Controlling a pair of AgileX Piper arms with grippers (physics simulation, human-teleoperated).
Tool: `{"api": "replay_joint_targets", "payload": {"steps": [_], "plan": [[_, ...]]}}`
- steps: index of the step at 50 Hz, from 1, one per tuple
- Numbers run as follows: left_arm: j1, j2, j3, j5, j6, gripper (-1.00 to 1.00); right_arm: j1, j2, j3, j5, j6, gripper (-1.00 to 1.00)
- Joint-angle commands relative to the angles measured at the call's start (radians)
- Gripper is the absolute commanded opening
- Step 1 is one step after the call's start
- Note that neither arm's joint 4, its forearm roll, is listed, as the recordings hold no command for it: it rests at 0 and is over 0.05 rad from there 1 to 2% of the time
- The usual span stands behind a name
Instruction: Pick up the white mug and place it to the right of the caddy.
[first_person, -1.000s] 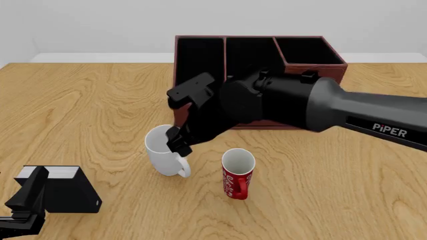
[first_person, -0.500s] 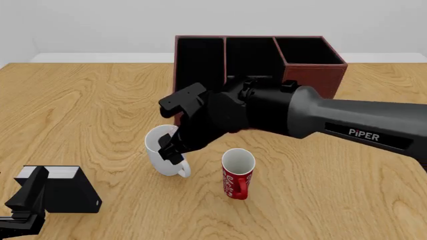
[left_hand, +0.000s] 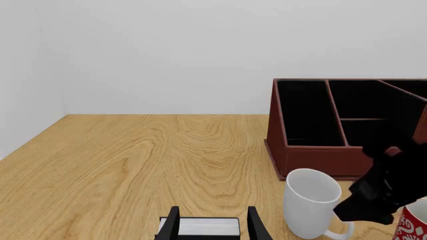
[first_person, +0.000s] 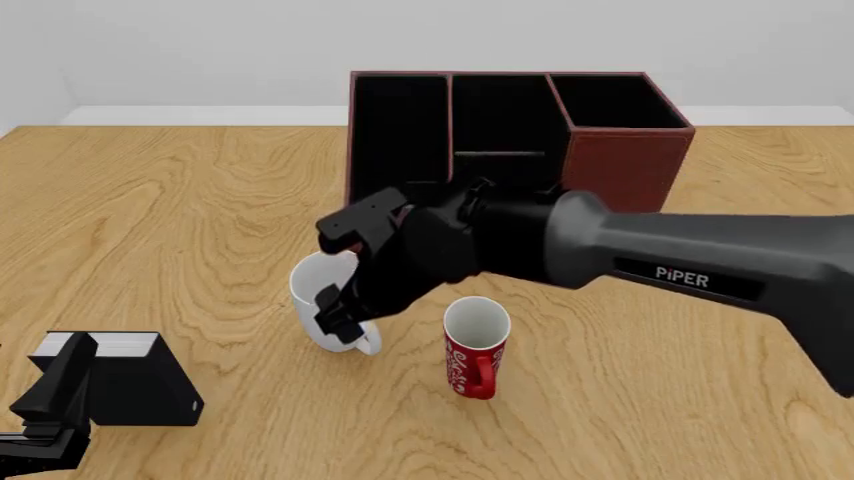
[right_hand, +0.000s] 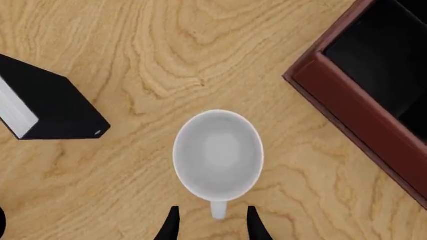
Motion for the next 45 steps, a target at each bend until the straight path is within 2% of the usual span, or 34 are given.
{"api": "replay_joint_targets", "payload": {"steps": [1,45], "plan": [[0.0,0.0,0.0,0.0,0.0,1.0,0.005,0.024,0.004,-0.01,0.008,1.0],[0.0,0.0,0.0,0.0,0.0,1.0,0.009,0.049,0.055,-0.046,0.041,1.0]]}}
